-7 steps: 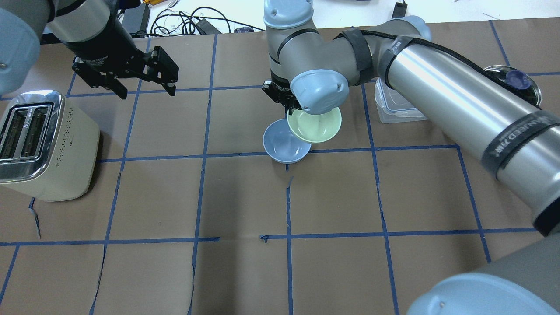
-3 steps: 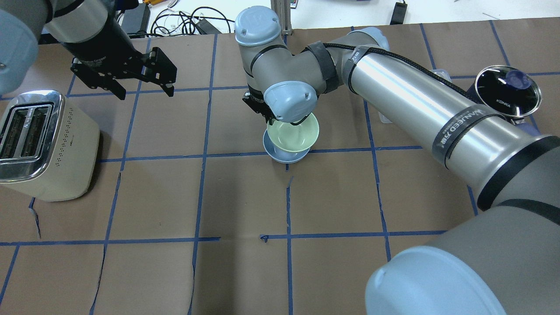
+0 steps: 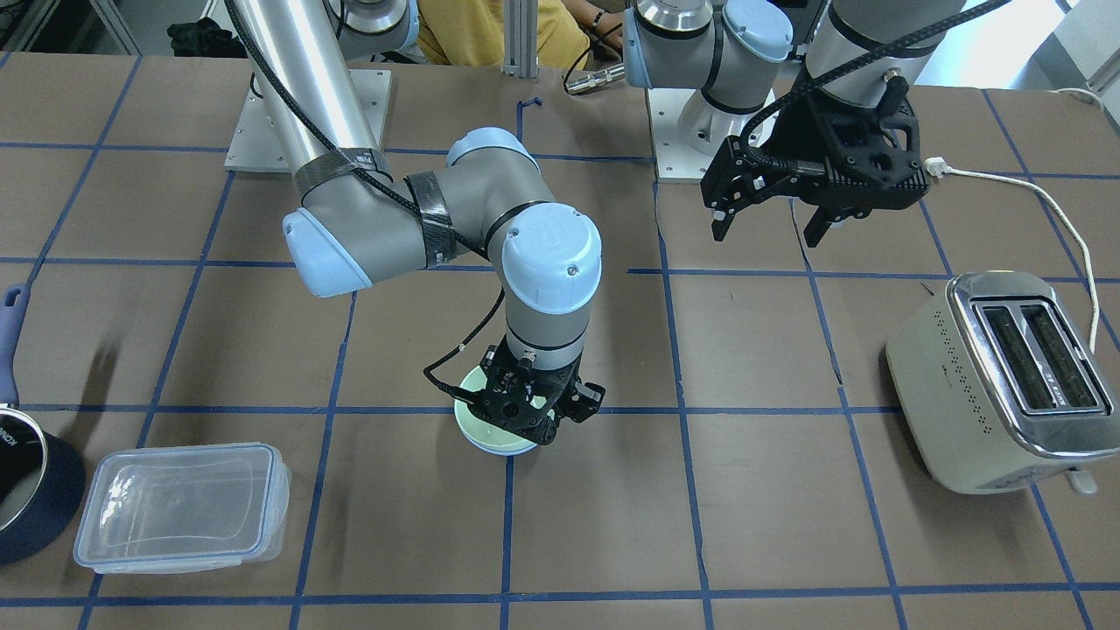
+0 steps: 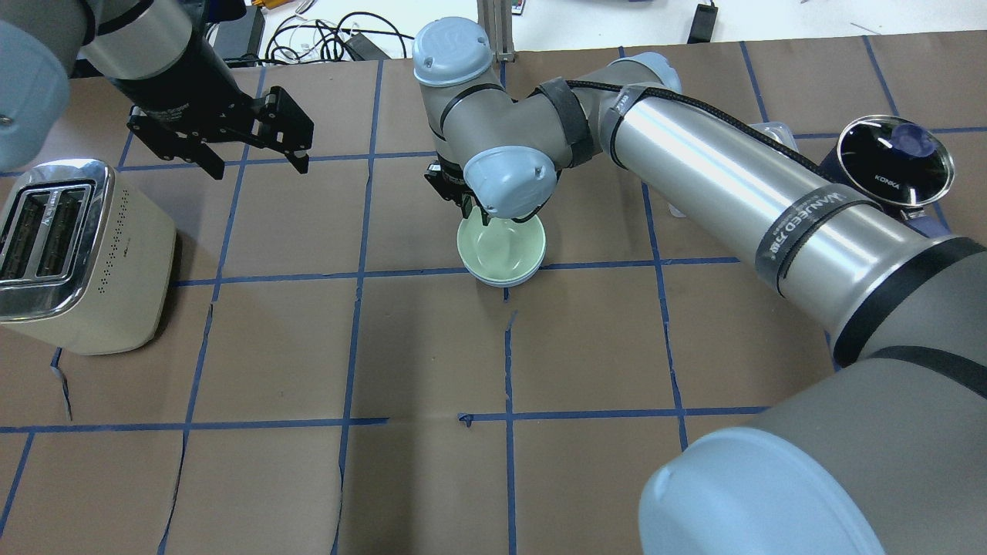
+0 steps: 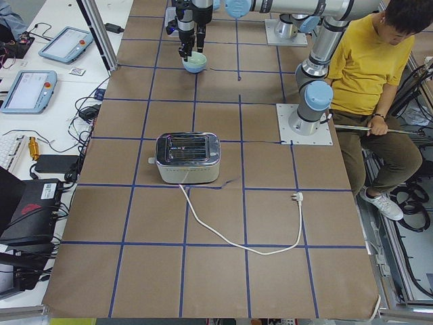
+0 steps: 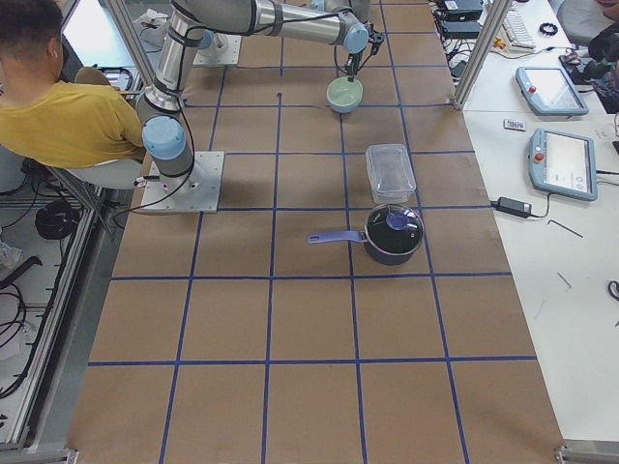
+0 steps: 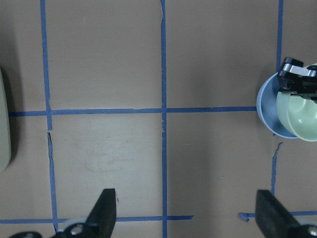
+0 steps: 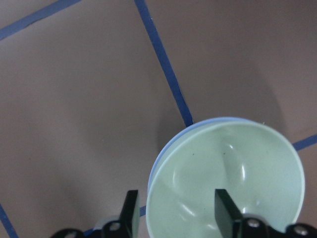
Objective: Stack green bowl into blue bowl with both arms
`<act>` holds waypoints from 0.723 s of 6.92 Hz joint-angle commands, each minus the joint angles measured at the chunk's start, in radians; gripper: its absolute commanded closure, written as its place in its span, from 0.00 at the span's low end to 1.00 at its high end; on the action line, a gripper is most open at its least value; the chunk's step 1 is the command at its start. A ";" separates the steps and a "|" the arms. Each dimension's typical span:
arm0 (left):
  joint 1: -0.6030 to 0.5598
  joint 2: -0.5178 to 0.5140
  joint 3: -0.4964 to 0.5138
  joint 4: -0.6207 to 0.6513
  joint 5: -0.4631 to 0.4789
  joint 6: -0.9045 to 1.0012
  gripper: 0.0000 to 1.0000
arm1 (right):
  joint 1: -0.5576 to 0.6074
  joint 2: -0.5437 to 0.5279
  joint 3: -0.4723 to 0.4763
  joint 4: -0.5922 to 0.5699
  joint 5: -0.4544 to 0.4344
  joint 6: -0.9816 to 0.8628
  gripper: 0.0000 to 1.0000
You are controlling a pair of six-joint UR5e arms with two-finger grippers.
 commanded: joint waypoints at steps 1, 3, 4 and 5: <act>0.000 0.001 -0.002 0.002 -0.002 -0.002 0.00 | -0.080 -0.065 0.000 0.017 0.002 -0.165 0.00; 0.000 0.001 -0.004 0.002 0.001 -0.002 0.00 | -0.205 -0.174 0.014 0.123 0.007 -0.365 0.00; -0.002 0.003 -0.004 0.002 0.001 -0.008 0.00 | -0.250 -0.217 0.016 0.193 0.011 -0.397 0.00; -0.002 0.001 -0.004 0.002 0.003 -0.009 0.00 | -0.275 -0.264 0.022 0.236 0.011 -0.419 0.00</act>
